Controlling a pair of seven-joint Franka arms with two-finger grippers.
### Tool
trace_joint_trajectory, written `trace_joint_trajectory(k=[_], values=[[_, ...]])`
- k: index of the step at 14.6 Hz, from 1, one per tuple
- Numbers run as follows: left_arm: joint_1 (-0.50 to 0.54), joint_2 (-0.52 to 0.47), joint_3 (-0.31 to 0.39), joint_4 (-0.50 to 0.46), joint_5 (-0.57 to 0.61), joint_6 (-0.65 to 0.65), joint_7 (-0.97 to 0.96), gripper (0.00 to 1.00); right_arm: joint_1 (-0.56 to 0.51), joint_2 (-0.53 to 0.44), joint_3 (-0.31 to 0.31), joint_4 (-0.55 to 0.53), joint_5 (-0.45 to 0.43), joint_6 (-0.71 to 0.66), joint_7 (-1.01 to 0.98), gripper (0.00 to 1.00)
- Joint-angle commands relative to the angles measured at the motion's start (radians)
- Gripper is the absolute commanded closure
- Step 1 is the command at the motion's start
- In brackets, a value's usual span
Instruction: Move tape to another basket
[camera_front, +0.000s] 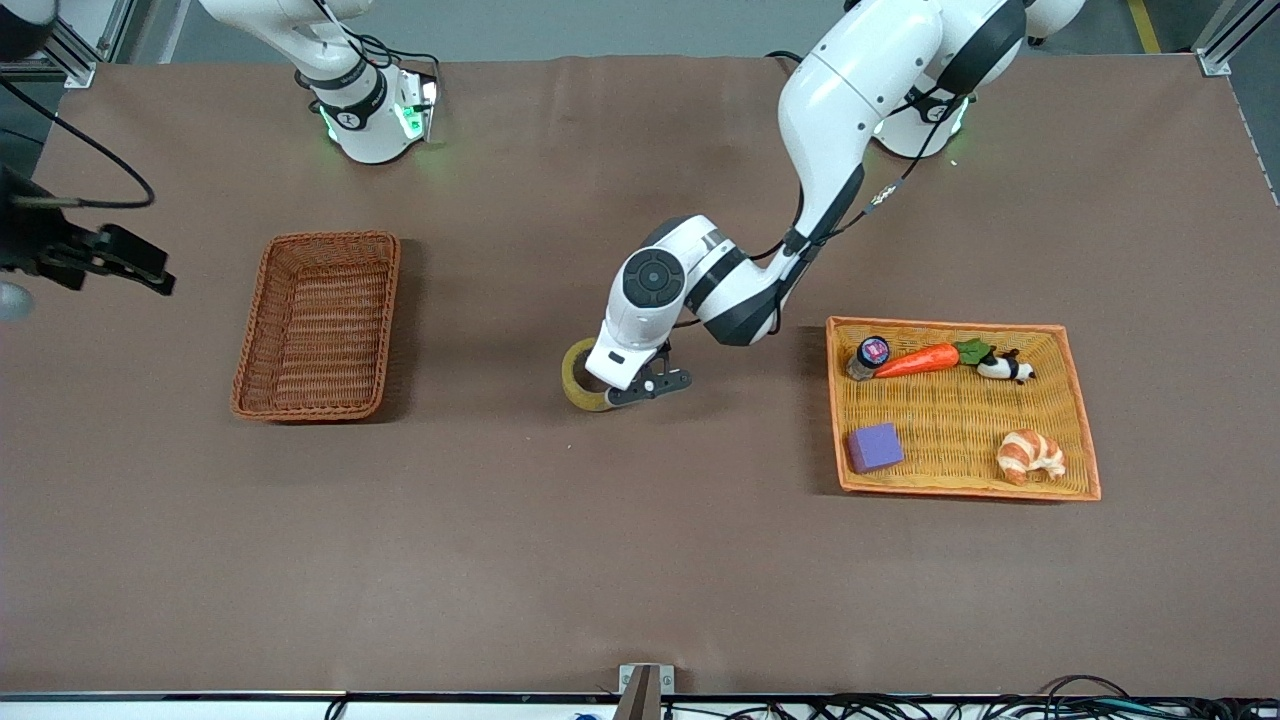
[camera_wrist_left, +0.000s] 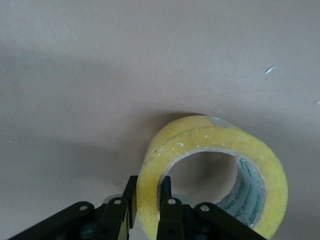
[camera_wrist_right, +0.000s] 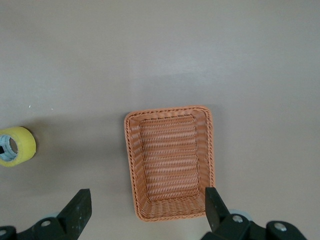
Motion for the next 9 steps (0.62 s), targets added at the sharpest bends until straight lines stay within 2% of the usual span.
trace_joint_trajectory(k=[1, 2, 5, 7, 9], values=[[-0.008, 0.014, 0.016, 0.037, -0.005, -0.008, 0.006, 0.41, 0.004, 0.007, 0.048, -0.108, 0.022, 0.102, 0.006, 0.00], [-0.011, 0.009, 0.022, 0.037, 0.008, -0.009, 0.006, 0.02, 0.009, 0.007, 0.066, -0.149, 0.032, 0.139, 0.006, 0.00], [0.010, -0.072, 0.036, 0.037, 0.033, -0.062, 0.009, 0.00, 0.041, 0.031, 0.131, -0.248, 0.069, 0.220, 0.006, 0.00], [0.065, -0.199, 0.072, 0.035, 0.070, -0.200, 0.040, 0.00, 0.076, 0.077, 0.134, -0.271, 0.072, 0.283, 0.006, 0.00], [0.155, -0.322, 0.074, 0.026, 0.076, -0.308, 0.078, 0.00, 0.146, 0.138, 0.135, -0.271, 0.080, 0.350, 0.011, 0.00]])
